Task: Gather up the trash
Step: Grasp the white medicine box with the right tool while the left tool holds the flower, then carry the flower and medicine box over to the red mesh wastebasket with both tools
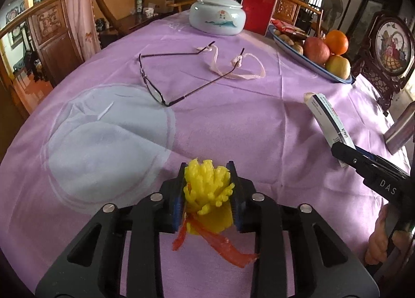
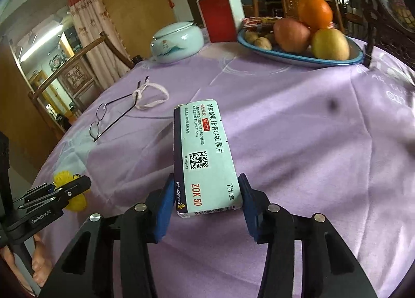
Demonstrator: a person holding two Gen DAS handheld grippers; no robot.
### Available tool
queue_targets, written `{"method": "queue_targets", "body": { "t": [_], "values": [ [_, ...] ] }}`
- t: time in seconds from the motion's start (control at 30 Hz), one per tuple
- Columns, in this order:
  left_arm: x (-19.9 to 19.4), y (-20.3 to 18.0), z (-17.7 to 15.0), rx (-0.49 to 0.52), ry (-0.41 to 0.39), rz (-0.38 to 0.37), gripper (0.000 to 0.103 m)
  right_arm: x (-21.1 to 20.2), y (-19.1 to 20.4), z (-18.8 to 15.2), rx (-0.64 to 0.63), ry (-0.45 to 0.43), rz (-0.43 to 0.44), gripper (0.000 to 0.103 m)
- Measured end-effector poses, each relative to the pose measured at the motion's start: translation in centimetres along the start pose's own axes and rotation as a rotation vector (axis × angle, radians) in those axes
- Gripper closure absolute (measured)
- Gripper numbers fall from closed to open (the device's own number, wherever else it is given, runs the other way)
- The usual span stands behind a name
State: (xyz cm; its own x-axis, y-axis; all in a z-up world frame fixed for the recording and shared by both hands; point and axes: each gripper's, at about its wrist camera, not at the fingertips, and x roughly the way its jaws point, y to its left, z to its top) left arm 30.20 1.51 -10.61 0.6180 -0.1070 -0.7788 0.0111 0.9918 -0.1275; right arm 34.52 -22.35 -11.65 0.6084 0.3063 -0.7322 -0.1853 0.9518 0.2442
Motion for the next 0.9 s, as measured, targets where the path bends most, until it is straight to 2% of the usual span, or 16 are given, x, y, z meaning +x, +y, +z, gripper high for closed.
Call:
{"method": "queue_targets", "body": {
  "t": [0.2,0.37,0.5,0.63,0.7,0.9],
  "values": [
    [-0.4,1.2,0.3,-0.06,-0.025,-0.017,0.074,-1.5,-0.4,-0.5,0.006,-0.021,-0.025,0.055],
    [-0.6,2.5,0.4,-0.119,-0.03,-0.02,0.074,-4.4,-0.3,-1.3,0.016,-0.069,-0.013,0.055],
    [-1.1,2.6,-0.3,-0.1,-0.038,0.006,0.074,-7.2,0.2,-2.5,0.011,-0.109,-0.005,0.055],
    [-3.0,2.3,-1.1,-0.085,-0.101,-0.022,0.074,-9.9,0.6,-4.0,0.002,-0.149,-0.005,0.055],
    [-3.2,2.3,-1.4,-0.092,-0.104,-0.026,0.074,-11.2,0.7,-4.7,-0.008,-0.174,-0.016,0.055],
    [-4.3,2.0,-2.2,-0.081,-0.122,0.011,0.074,-13.8,-0.6,-6.4,0.011,-0.208,-0.05,0.055]
  ]
}}
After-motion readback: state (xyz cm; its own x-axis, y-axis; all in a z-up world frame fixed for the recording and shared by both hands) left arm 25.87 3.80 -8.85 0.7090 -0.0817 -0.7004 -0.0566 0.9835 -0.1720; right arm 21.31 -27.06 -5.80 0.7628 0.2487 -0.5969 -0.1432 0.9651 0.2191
